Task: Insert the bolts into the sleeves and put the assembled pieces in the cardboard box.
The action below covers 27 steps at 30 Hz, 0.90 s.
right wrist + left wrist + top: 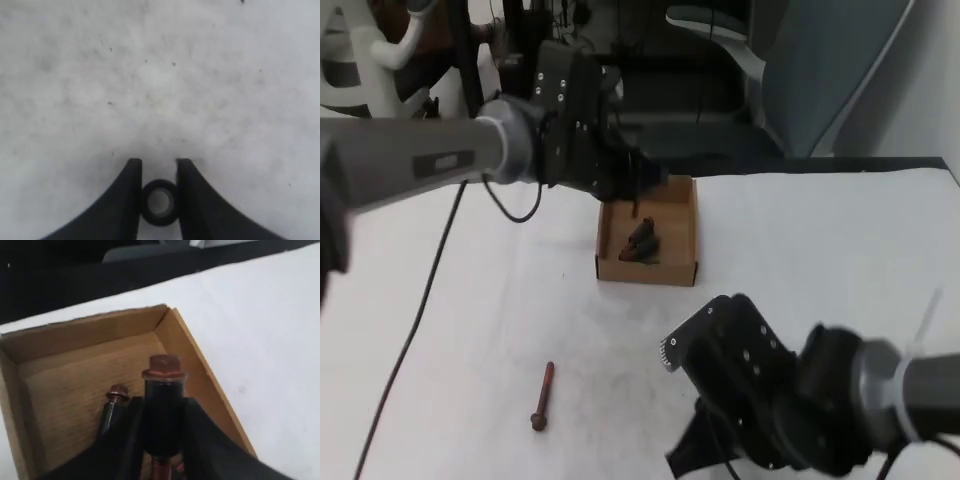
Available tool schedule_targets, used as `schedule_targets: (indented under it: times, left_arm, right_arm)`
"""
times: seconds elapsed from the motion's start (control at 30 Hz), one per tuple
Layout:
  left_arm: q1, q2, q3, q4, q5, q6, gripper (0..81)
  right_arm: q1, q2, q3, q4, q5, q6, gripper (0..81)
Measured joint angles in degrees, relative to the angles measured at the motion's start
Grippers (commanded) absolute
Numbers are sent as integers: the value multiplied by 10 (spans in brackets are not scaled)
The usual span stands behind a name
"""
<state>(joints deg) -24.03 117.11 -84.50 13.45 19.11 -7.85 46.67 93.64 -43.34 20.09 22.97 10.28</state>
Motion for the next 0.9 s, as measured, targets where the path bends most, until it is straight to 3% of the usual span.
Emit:
schedule_targets:
  times: [0.2, 0.27, 0.3, 0.37, 0.67, 0.9]
  left_arm:
    - [0, 64, -78, 98, 0, 21, 8]
    - [0, 78, -98, 126, -2, 34, 158]
    - [0, 85, -110, 139, -2, 44, 308]
    - [0, 91, -119, 159, 0, 69, 700]
    - [5, 57, -131, 249, -32, 94, 700]
    - [18, -89, -123, 412, -27, 139, 700]
  right_arm:
    - [-3, -24, -73, 180, -41, 0, 6]
    - [-5, -24, -89, 207, -54, 0, 6]
    - [-6, -24, -92, 211, -56, 0, 6]
    - [-9, -24, -95, 217, -64, -9, 6]
    - [-20, -24, -96, 198, -91, -12, 36]
    - [-22, 10, -96, 195, -181, -12, 36]
